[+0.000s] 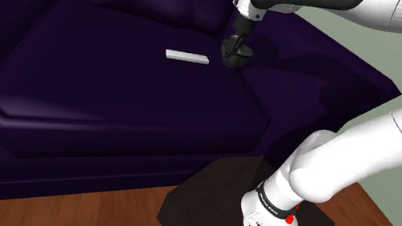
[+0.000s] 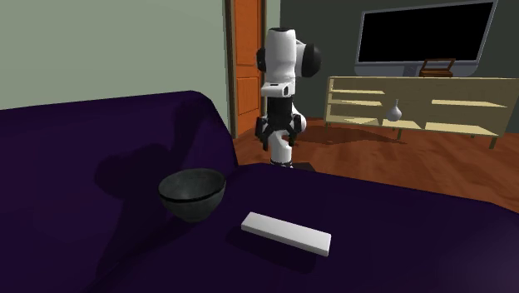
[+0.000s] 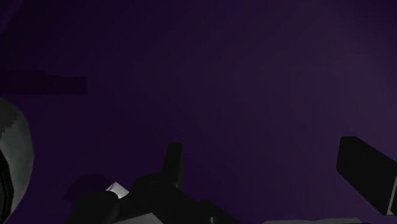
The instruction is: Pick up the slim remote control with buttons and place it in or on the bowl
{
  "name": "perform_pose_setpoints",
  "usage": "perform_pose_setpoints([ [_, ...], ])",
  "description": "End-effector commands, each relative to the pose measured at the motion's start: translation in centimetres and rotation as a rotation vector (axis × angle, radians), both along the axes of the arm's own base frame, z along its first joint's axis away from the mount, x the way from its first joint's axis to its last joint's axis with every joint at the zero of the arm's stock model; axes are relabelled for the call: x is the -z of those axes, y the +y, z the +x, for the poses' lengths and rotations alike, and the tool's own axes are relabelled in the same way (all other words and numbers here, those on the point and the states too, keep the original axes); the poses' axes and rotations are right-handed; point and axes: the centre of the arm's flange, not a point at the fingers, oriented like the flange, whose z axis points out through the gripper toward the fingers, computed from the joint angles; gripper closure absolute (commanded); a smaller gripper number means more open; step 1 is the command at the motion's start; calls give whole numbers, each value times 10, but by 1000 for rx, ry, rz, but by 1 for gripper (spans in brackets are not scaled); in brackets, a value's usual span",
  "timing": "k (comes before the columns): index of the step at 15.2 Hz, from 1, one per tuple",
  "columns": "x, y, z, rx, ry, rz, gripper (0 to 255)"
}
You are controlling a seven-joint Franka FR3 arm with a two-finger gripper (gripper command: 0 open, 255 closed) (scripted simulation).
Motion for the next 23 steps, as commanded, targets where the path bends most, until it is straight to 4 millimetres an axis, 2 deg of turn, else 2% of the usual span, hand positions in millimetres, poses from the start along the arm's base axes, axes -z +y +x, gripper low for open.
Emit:
perform_pose_setpoints([
  [1, 11, -9, 24, -62, 5, 0, 0],
  [10, 53, -28, 138, -319, 32, 5, 0],
  [18, 94, -21, 239, -548, 55, 10, 0],
  [19, 94, -21, 239, -549, 55, 10, 0],
  [23, 115, -21, 238, -549, 55, 10, 0],
])
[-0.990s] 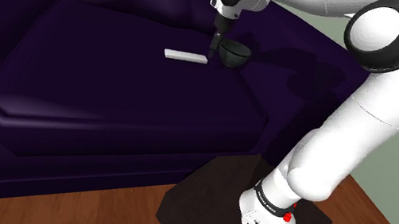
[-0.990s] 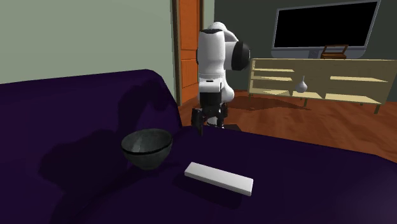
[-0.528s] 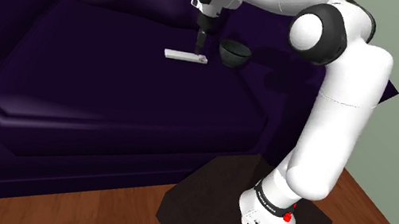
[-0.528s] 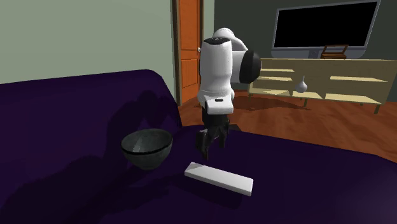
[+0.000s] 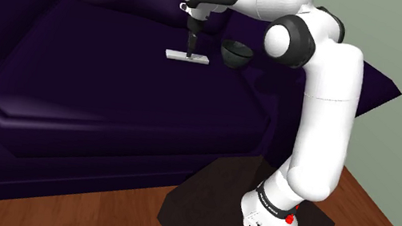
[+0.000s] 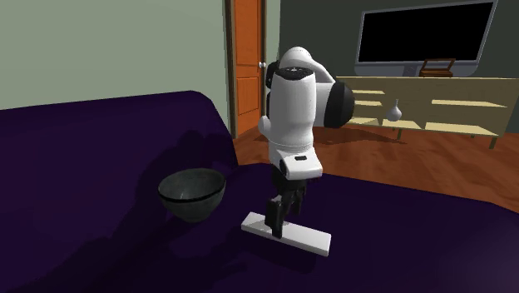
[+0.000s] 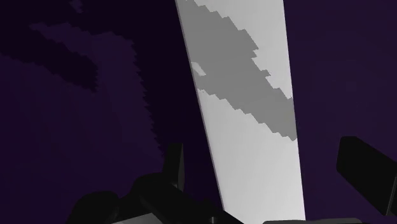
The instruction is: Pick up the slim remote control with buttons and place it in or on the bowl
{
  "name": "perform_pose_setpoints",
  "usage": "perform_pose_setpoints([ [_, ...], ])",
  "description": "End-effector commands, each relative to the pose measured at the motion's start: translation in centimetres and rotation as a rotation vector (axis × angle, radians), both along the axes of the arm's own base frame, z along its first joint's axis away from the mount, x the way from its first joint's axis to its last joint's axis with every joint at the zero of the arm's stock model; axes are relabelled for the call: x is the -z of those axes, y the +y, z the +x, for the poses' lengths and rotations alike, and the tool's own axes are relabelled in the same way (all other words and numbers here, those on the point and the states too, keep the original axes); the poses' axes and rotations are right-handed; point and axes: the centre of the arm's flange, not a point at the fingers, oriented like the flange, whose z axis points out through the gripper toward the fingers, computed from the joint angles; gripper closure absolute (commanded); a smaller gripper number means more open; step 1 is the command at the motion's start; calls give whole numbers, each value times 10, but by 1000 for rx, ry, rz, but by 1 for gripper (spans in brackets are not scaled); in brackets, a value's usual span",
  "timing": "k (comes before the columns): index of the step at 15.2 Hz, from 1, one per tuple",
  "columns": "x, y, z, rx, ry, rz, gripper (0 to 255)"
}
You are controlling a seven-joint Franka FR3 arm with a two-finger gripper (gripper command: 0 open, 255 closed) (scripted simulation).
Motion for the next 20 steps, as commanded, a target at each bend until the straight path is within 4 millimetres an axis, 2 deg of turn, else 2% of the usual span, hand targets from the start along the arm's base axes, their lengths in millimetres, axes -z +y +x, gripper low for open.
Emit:
perform_pose_setpoints([
  [1, 12, 0, 0, -1, 0, 0, 0],
  [3, 25, 1, 0, -1, 0, 0, 0],
  [11, 25, 1, 0, -1, 0, 0, 0],
  [12, 25, 1, 0, -1, 0, 0, 255],
  [20, 25, 1, 0, -1, 0, 0, 255],
])
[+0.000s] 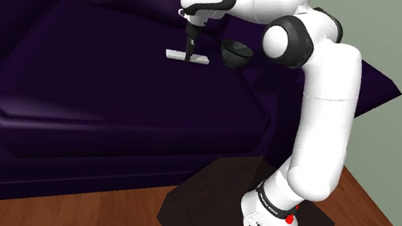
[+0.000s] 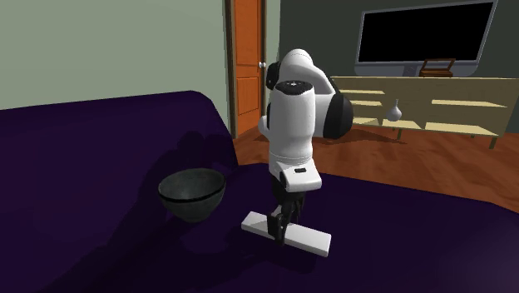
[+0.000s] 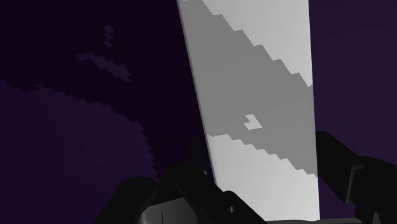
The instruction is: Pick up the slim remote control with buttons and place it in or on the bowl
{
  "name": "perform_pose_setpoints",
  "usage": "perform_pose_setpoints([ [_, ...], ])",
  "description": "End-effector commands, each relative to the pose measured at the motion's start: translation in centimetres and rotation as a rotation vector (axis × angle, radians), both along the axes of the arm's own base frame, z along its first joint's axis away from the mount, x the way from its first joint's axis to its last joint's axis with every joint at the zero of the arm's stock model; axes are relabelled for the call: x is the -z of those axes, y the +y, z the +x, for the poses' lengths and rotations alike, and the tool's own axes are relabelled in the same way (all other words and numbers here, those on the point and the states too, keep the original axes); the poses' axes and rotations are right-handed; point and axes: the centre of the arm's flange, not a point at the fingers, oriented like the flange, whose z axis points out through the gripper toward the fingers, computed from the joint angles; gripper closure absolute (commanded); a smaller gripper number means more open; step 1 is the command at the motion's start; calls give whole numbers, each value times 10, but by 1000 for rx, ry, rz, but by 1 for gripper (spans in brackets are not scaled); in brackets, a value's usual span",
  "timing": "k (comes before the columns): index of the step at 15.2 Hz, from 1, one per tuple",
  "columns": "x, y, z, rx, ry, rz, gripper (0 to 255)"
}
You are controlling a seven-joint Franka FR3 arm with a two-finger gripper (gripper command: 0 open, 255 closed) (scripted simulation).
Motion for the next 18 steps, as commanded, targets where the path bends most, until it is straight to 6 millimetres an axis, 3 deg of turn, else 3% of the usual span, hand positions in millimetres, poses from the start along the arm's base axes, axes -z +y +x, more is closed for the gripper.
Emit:
perform_pose_setpoints([
  [1, 1, 0, 0, 1, 1, 0, 255],
  [18, -89, 0, 0, 1, 1, 0, 255],
])
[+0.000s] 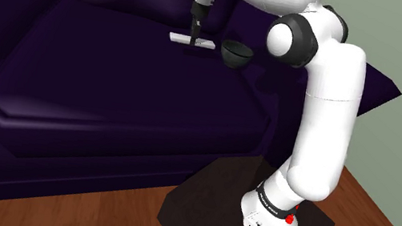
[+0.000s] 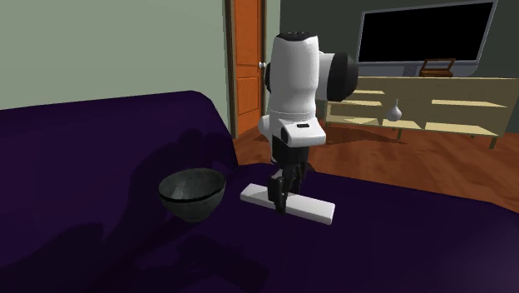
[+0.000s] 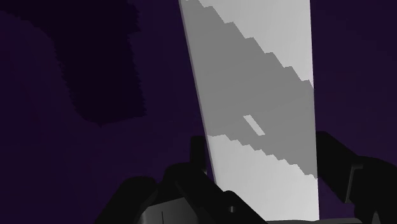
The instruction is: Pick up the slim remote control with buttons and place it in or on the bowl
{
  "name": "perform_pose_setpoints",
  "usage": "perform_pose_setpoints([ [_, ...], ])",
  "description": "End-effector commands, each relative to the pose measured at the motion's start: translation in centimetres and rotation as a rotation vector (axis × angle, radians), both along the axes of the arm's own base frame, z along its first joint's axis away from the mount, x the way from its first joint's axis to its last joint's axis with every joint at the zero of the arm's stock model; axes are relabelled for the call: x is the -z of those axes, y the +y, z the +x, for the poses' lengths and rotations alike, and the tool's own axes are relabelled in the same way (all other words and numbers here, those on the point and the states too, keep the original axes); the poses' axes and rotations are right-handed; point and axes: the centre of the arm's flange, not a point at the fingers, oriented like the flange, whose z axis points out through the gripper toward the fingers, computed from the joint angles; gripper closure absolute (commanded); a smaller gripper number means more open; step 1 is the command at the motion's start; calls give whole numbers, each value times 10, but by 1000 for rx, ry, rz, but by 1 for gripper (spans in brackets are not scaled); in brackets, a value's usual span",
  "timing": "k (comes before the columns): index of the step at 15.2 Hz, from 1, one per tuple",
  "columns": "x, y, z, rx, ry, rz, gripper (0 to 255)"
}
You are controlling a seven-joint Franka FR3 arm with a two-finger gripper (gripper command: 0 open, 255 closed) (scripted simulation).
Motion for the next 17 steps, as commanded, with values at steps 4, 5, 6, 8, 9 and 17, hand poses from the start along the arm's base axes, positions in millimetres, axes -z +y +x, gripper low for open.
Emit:
perform_pose_setpoints([
  [4, -27, 0, 1, 0, 0, 0, 255],
  [5, -32, 0, 1, 0, 0, 0, 255],
  [6, -37, 0, 1, 0, 0, 0, 255],
  [8, -48, 0, 1, 0, 0, 0, 255],
  [9, -53, 0, 1, 0, 0, 0, 255],
  [17, -91, 0, 1, 0, 0, 0, 255],
])
